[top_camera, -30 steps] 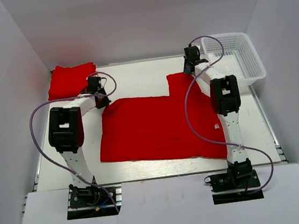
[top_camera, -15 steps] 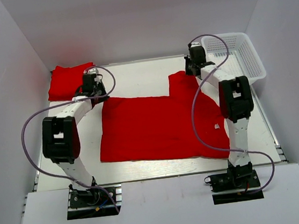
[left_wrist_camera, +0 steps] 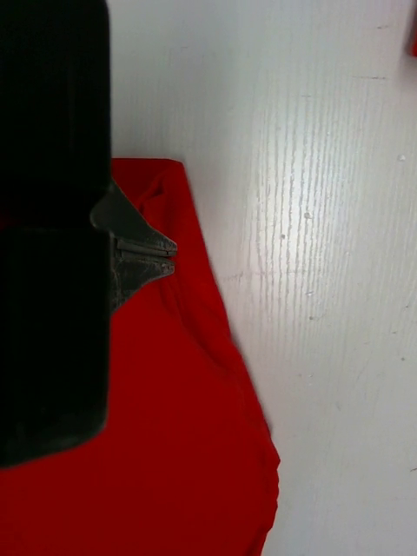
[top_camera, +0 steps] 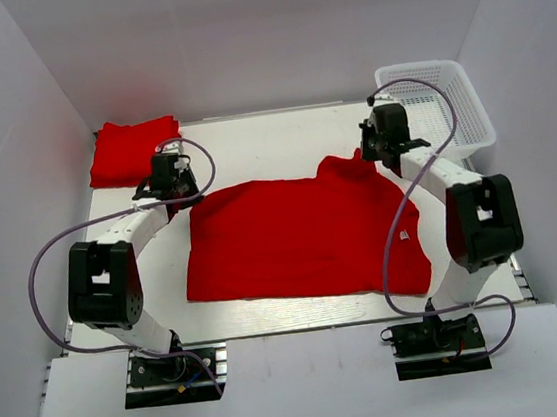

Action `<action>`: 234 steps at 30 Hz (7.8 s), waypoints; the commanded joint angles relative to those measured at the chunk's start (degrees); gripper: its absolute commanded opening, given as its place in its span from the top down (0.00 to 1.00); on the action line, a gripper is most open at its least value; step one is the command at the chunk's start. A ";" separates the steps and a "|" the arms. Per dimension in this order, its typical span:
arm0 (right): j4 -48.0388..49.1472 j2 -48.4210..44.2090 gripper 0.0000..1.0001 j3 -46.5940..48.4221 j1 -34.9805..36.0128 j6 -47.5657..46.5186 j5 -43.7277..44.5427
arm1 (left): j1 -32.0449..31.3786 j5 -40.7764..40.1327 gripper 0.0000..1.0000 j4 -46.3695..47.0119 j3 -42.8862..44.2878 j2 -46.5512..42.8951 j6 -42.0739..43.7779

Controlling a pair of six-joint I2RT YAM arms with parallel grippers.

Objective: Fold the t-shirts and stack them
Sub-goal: Fold the other side of the tshirt into a rectangle, then rotate the tshirt 90 degrees

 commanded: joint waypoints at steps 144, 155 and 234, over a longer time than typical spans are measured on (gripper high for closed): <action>-24.40 -33.84 0.10 -38.84 7.83 5.31 -25.27 | -7.73 -1.56 0.00 -11.52 -2.55 -2.18 -7.87; -33.28 -36.92 0.10 -37.79 12.22 3.37 -27.03 | -7.73 -1.57 0.00 -12.05 -2.55 -2.18 -7.34; -31.26 -36.84 0.90 -35.32 39.30 32.74 10.51 | -7.73 -1.13 0.00 -13.72 -3.61 -4.46 -6.29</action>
